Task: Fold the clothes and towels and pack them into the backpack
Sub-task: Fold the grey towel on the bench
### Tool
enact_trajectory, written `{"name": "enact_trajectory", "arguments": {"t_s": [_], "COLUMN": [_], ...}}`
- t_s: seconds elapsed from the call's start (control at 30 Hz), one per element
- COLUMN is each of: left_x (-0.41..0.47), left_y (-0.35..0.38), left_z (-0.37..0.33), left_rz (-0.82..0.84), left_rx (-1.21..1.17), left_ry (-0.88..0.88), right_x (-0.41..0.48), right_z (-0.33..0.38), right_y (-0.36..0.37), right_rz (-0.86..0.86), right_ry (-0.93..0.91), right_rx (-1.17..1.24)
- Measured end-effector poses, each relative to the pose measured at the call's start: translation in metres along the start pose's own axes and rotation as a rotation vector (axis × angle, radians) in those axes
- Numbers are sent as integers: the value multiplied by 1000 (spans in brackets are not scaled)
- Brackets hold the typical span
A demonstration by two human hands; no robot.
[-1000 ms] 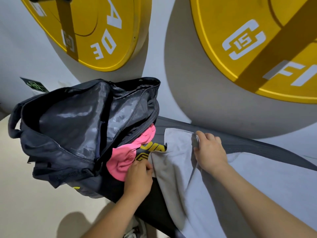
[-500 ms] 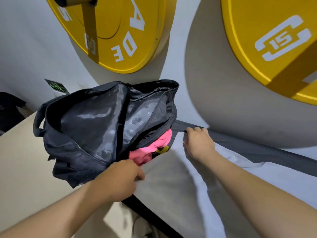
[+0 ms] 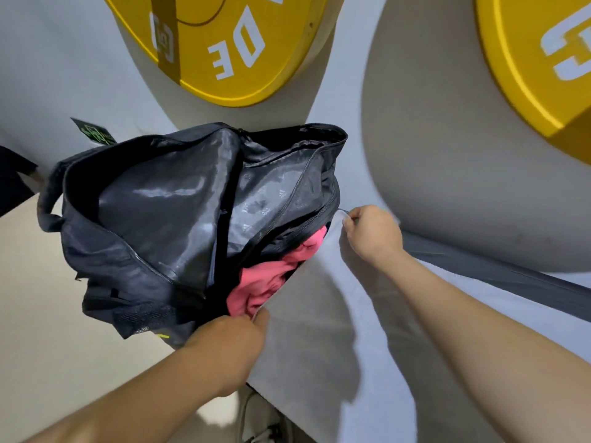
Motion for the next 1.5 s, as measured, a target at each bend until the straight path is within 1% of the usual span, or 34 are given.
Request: {"name": "enact_trajectory", "arguments": {"t_s": [0.03,0.1,0.17,0.23,0.3,0.33,0.4,0.43,0.47,0.5,0.53,0.6,0.7,0.77,0.87,1.0,1.03,1.1,1.13,1.2,1.27,1.33,1.37,1.43,1.5], "left_x": [0,-1,-3,-5,-9,-9,0,9,17,24,31,38,40,42,45,40,36,23,15,-6,-28,-42,-46,-48,-50], "left_y": [3,2,-7,-22,-34,-35,-36,-33,-31,-28,-25,-15,6,9,6,-9,-17,-32,-38,-41,-33,-17,-12,-7,-18], "left_z": [-1,-2,-5,-14,-28,-34,-42,-43,-41,-39,-39,-43,-47,-44,-36,-36,-41,-61,-77,-120,-167,-201,-211,-220,-224], "left_rz": [6,12,-24,-107,-219,-302,-391,-362,-305,-221,-197,-228,-256,-269,-232,-120,-122,-216,-279,-353,-323,-225,-189,-173,-167], "left_rx": [0,20,96,106,58,22,-1,-25,-77,-123,-161,-180,-226,-253,-307,-303,-275,-237,-271,-390,-453,-511,-521,-517,-472], "left_ry": [-18,-47,-58,-13,49,79,110,109,76,22,-15,-57,-92,-77,-58,-95,-113,-105,-69,87,266,340,333,298,241], "right_x": [-1,-3,-10,-21,-35,-42,-49,-51,-51,-51,-52,-56,-57,-52,-42,-47,-54,-73,-85,-109,-131,-149,-156,-172,-189], "right_z": [-2,-7,-6,1,6,8,8,9,12,15,16,15,16,19,23,17,9,-18,-34,-72,-110,-158,-182,-227,-266], "right_y": [5,13,15,12,11,14,23,30,37,42,47,60,71,72,74,47,34,4,-14,-47,-76,-97,-107,-128,-153], "right_rz": [9,39,77,106,69,50,62,96,120,120,101,61,10,37,126,356,385,408,418,440,458,493,510,552,568], "right_ry": [17,62,44,-85,-204,-223,-180,-183,-227,-290,-355,-426,-405,-369,-337,-320,-315,-282,-245,-165,-141,-131,-113,-50,63], "right_rx": [53,244,405,383,268,238,214,185,133,81,27,-109,-277,-317,-321,-51,-59,-127,-156,-230,-317,-399,-427,-490,-563]}}
Point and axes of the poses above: each hand's wrist, its own x-axis towards the middle knuckle, its own y-axis out of the palm, z = x × y, the point moved 5 cm from there along x, towards the middle knuckle, and after that the axes turned 1 degree about -y, right-handed, at the moved point
